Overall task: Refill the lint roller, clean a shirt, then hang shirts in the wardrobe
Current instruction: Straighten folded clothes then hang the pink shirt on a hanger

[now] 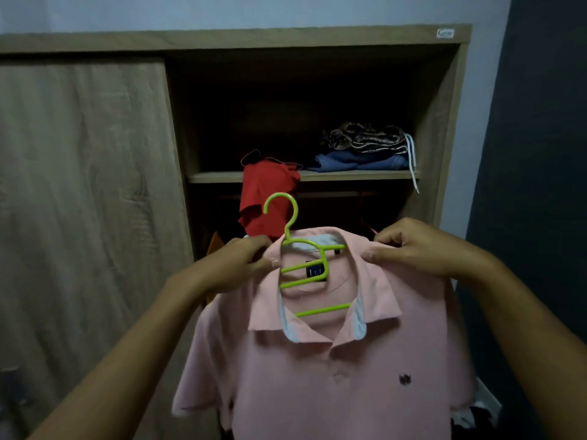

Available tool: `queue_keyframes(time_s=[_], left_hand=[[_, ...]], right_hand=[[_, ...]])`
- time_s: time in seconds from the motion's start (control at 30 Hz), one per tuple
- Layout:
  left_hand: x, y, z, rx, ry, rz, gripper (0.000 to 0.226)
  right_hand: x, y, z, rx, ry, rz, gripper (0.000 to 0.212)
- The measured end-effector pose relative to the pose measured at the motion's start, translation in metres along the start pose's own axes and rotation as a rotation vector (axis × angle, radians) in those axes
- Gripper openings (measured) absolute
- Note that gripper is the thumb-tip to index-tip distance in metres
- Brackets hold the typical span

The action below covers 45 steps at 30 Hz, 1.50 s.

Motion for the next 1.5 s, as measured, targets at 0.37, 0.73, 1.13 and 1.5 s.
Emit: queue_keyframes(time_s=[0.37, 0.73, 1.13, 1.5], left_hand=[[0.000, -0.018, 0.083, -0.043, 0.461, 0.138, 0.041], [-0.001, -0.045, 0.171, 0.100, 0.718, 0.335, 0.053], [-0.014, -0.068, 0.182, 0.191, 0.783, 0.444, 0.054], [-0.013, -0.066, 0.187, 0.239, 0.823, 0.494, 0.055]], right_hand=[[0.012, 0.091, 0.017, -0.402, -0.100, 0.067, 0.046], [-0.061, 0.157, 0.109, -0.436, 0.192, 0.425, 0.041], [-0.101, 0.173, 0.198, -0.377, 0.342, 0.622, 0.039], [-0.117, 0.173, 0.238, -0.387, 0.361, 0.686, 0.035]])
Point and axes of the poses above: each hand's wrist, its own z-axis towards the middle knuckle, its own x-axis out of the back of the hand, y = z × x, the point moved 6 cm from there along z, towards the middle knuckle, and after that the axes turned 1 degree about -x, right-handed, at the moved point
